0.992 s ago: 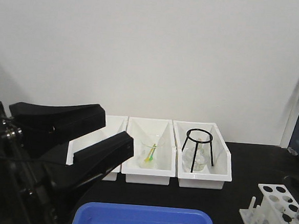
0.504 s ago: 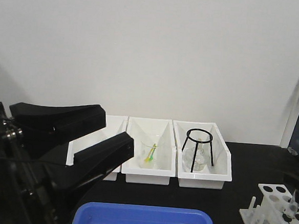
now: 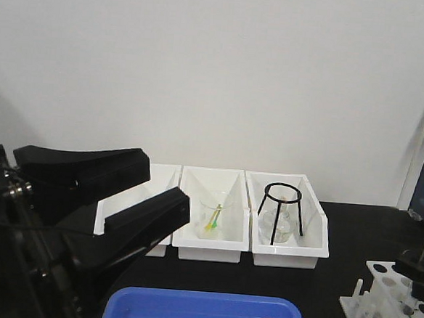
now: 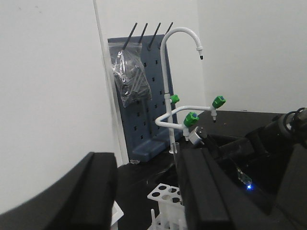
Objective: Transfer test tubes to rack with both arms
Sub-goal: 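Carry the test tube with the right gripper above the white rack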
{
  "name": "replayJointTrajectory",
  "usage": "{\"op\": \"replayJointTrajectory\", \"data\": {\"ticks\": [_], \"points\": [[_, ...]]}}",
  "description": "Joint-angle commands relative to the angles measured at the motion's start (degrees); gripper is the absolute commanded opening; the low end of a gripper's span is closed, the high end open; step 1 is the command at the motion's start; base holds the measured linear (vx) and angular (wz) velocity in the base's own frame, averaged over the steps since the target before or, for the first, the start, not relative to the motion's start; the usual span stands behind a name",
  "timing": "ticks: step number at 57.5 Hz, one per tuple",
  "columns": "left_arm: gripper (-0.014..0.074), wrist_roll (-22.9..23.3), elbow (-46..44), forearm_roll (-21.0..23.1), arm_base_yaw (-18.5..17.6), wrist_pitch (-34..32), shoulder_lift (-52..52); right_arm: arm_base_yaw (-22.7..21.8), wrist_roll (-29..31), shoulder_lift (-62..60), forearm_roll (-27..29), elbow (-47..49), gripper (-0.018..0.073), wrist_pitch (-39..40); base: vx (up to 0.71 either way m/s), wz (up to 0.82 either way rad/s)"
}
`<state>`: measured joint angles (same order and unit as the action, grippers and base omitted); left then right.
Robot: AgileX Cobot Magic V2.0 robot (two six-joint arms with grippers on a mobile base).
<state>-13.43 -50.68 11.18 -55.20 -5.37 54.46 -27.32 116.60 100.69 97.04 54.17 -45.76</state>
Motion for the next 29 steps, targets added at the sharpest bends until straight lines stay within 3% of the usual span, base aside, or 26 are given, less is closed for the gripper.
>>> {"op": "replayJointTrajectory", "data": {"ticks": [1, 29], "points": [[0.0428, 0.03, -2.00, -0.03, -0.04, -4.04, -0.67, -0.20, 0.87, -1.09, 5.23, 1.62, -0.0006, -3.17, 0.00, 0.00], [0.0428, 0.03, -2.00, -0.03, -0.04, -4.04, -0.67, -0.20, 3.47, 3.94, 5.23, 1.62, -0.0006, -3.77, 0.00, 0.00]]}}
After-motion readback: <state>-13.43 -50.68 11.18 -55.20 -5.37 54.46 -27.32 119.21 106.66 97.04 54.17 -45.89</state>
